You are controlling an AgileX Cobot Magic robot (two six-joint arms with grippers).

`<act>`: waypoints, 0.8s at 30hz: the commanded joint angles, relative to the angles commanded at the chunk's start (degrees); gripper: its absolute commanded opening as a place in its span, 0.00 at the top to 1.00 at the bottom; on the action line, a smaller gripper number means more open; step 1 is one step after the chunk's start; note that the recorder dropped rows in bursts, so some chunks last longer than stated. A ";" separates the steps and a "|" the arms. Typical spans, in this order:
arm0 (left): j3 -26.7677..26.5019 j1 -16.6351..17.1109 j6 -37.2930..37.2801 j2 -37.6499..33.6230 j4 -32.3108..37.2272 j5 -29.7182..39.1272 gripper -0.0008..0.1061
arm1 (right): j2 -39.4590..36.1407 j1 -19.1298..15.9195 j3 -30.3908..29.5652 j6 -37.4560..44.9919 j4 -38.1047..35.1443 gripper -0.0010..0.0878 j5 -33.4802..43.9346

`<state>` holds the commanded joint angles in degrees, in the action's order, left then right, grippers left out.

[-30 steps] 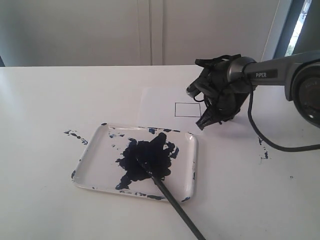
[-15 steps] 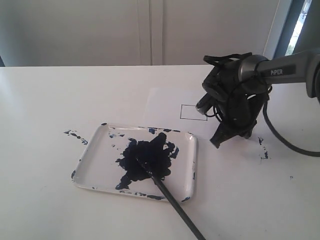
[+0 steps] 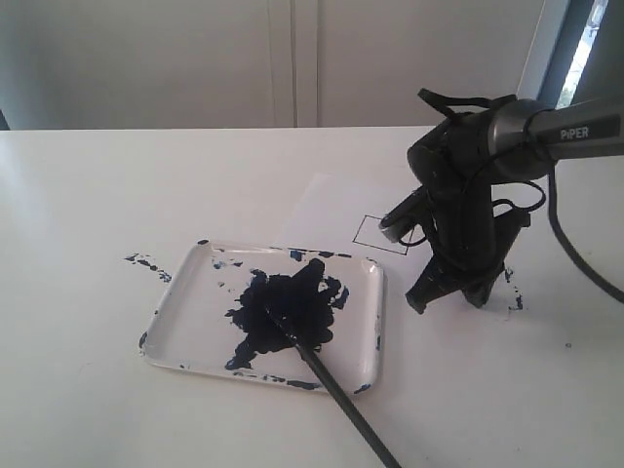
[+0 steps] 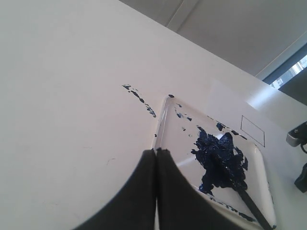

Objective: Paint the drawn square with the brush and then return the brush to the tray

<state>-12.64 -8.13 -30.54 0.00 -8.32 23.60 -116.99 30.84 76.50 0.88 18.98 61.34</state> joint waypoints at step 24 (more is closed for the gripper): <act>0.00 0.00 0.00 0.00 0.00 0.00 0.99 | 7.72 1.07 -3.65 -2.62 5.35 0.99 -30.96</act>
<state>-12.64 -8.13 -30.54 0.00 -8.32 23.60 -109.27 31.91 72.85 -1.74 24.33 30.38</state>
